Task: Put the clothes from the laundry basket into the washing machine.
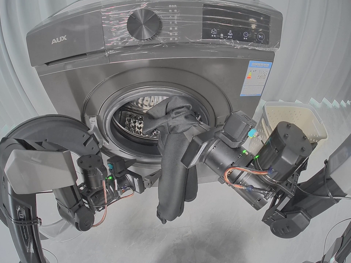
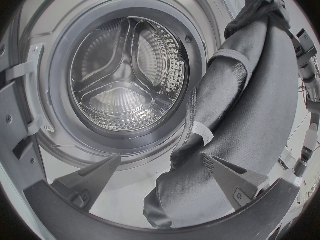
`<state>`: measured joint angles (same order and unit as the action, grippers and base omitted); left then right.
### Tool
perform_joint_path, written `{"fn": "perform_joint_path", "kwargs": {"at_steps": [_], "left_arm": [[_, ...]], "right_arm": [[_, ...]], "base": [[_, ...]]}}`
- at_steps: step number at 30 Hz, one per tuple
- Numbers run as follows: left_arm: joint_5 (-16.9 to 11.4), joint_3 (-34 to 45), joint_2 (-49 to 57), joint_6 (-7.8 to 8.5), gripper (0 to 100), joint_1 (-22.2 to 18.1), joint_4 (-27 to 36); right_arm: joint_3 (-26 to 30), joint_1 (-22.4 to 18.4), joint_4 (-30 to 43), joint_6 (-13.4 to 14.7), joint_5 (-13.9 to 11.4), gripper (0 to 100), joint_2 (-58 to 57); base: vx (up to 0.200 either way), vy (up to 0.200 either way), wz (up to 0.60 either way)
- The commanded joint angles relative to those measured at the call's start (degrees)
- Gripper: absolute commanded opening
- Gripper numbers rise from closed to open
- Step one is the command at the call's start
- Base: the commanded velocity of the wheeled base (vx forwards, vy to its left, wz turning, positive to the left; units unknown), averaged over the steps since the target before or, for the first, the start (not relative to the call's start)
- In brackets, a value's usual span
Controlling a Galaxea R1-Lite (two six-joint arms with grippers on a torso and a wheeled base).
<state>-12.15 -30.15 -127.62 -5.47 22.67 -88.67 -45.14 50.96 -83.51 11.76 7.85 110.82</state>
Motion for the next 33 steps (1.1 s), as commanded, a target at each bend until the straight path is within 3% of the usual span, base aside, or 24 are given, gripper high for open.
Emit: {"fn": "perform_joint_path", "kwargs": {"at_steps": [1,16,33], "left_arm": [[0.11,-2.46,-2.98,0.02,100,0.00,-0.01],[-0.59,2.64,-3.16,0.55,100,4.31,-0.01],[0.20,-2.28,-8.43,0.64,100,1.06,-0.01]], "right_arm": [[-0.03,0.37,-0.08,0.01,-0.12,0,-0.08],[-2.14,0.46,-0.96,-0.07,-0.56,0,1.94],[-1.79,0.90,-0.87,-0.07,-0.47,0,1.41]], "base": [[0.000,0.000,0.00],[0.000,0.000,0.00],[0.000,0.000,0.00]]}}
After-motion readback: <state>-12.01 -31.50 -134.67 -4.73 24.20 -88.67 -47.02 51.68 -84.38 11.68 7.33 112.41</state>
